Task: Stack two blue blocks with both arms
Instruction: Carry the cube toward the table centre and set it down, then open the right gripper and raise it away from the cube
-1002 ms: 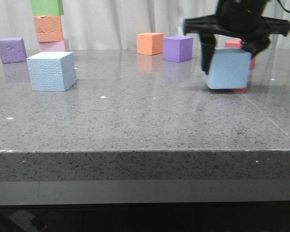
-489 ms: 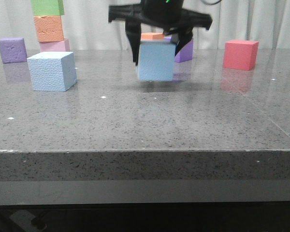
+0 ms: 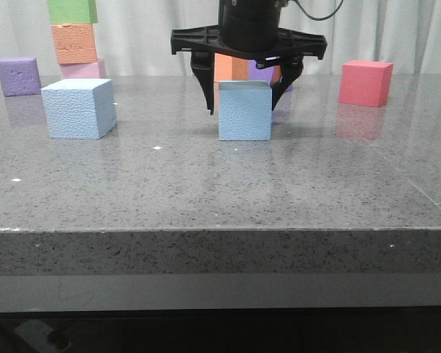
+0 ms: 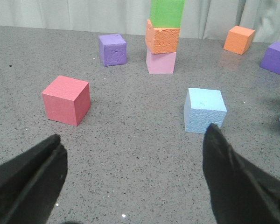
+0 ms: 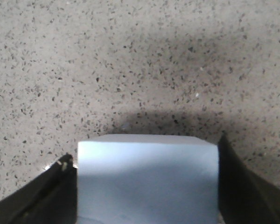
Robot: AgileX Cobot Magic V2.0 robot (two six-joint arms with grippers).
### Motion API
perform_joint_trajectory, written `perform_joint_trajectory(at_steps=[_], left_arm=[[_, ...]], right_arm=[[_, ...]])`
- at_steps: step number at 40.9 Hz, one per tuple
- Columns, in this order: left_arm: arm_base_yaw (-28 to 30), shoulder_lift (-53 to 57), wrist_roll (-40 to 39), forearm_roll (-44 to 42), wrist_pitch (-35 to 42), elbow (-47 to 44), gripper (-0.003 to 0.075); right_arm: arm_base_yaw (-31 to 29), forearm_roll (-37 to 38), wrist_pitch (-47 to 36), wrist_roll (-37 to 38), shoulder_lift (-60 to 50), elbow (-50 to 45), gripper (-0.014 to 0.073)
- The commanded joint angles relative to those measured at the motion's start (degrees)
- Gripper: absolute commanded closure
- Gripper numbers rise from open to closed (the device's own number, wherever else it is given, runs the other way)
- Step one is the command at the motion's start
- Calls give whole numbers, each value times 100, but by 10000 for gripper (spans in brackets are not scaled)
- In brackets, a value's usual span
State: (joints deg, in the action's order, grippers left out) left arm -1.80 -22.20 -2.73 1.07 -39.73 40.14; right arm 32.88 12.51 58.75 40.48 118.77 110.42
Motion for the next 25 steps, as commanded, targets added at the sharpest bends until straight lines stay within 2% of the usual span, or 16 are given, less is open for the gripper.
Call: perform_joint_trajectory(at_steps=[1,9,12,19,25], left_arm=[[-16,-88,-23,49,456,152,134],[-16,-88,-23,49,456,152,134],[-16,-88,-23,49,456,152,134],[-16,-88,-23,49,456,152,134],[-16,-88,-23,49,456,152,134]], right_arm=[[-11,146,-116,4,-352,191,-2],[-11,119,199,-23,-694,201,-2],[-11,114,366,-310,-929,201,-2],[-11,-191,952,-1725,-1571,133,-2],[-11,-879,804,-2930,-2441,-595,-2]])
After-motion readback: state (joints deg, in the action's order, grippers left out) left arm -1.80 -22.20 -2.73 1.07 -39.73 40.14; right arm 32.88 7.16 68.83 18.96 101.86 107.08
